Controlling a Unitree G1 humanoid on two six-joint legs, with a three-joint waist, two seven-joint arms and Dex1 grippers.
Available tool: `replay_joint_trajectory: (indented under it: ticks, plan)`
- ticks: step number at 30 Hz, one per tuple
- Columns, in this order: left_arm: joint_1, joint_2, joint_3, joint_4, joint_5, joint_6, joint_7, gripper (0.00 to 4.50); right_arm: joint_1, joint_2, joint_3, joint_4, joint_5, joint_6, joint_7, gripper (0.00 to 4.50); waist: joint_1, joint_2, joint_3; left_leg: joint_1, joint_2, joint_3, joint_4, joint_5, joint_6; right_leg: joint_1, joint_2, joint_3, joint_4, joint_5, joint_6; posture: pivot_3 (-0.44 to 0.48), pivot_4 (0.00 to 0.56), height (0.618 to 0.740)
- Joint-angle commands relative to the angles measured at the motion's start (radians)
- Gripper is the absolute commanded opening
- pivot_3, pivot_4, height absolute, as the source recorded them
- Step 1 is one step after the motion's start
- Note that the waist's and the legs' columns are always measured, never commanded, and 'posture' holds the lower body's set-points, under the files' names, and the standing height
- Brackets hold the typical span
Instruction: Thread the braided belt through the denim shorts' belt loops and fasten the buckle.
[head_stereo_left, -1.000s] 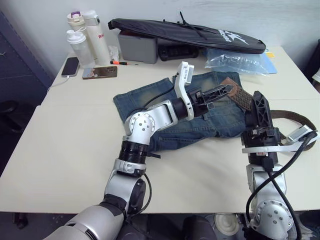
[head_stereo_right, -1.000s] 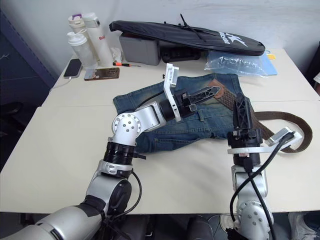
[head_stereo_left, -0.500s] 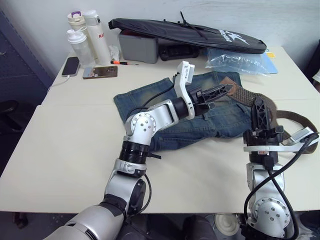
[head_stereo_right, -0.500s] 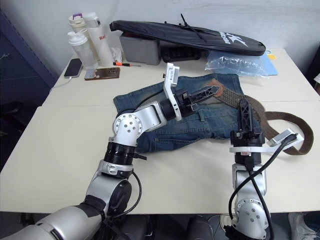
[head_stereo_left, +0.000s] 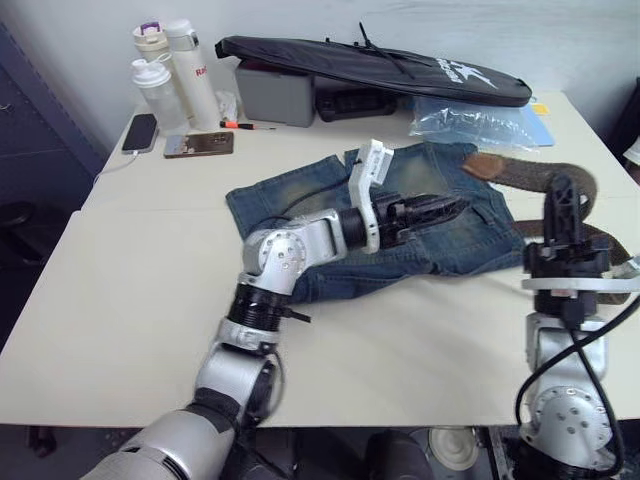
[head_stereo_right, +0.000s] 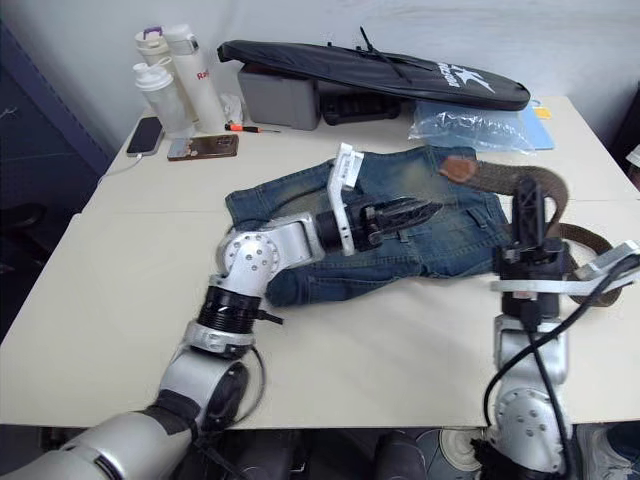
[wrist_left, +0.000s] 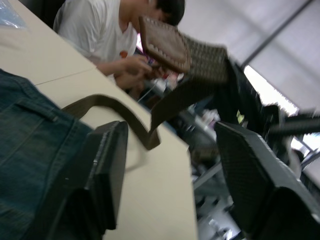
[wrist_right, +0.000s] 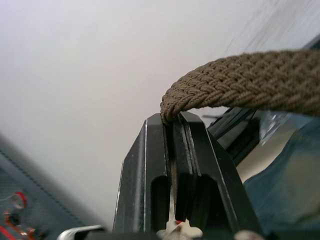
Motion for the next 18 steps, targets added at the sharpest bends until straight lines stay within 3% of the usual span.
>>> replay_joint_trajectory:
  ticks: [1,4,7,14,18]
  plan:
    - [0.019,0.102,-0.182,-0.066,0.181,-0.196,-0.201,4.48,0.016,-0.077,-0.09,-0.064,0.039,-0.007,-0.036,0.0,0.001,0.0,0.0,0.0,0.0,0.0,0.0,0.0,0.0,0.0,0.0,0.0,0.0,0.0,0.0,0.0,0.15,0.658]
    - [0.01,0.108,-0.307,0.026,0.364,-0.416,-0.238,4.48,0.048,-0.141,-0.142,-0.068,0.039,0.006,-0.065,0.0,0.013,0.0,0.0,0.0,0.0,0.0,0.0,0.0,0.0,0.0,0.0,0.001,-0.001,0.0,-0.001,0.0,0.15,0.658]
    - [-0.031,0.035,-0.375,0.213,0.51,-0.613,-0.217,4.48,0.073,-0.177,-0.16,-0.07,0.022,0.011,-0.11,0.0,0.025,0.0,0.0,-0.001,0.0,0.001,0.002,-0.001,0.001,0.001,0.0,0.001,-0.008,0.0,-0.001,0.0,0.15,0.658]
    - [-0.243,-0.191,-0.334,0.739,0.667,-0.916,-0.09,4.48,0.184,-0.219,-0.15,-0.171,-0.026,0.053,-0.165,0.0,0.034,-0.004,0.003,-0.005,0.0,0.003,0.003,-0.002,0.004,-0.003,-0.002,0.0,-0.008,0.0,0.0,0.0,0.15,0.658]
    - [-0.336,-0.28,-0.322,0.956,0.738,-1.001,-0.045,4.48,0.256,-0.289,-0.185,-0.234,-0.046,0.08,-0.206,0.0,0.031,-0.004,0.003,-0.007,0.0,0.007,0.0,-0.003,0.004,-0.009,-0.003,0.0,-0.007,0.0,0.0,0.0,0.15,0.658]
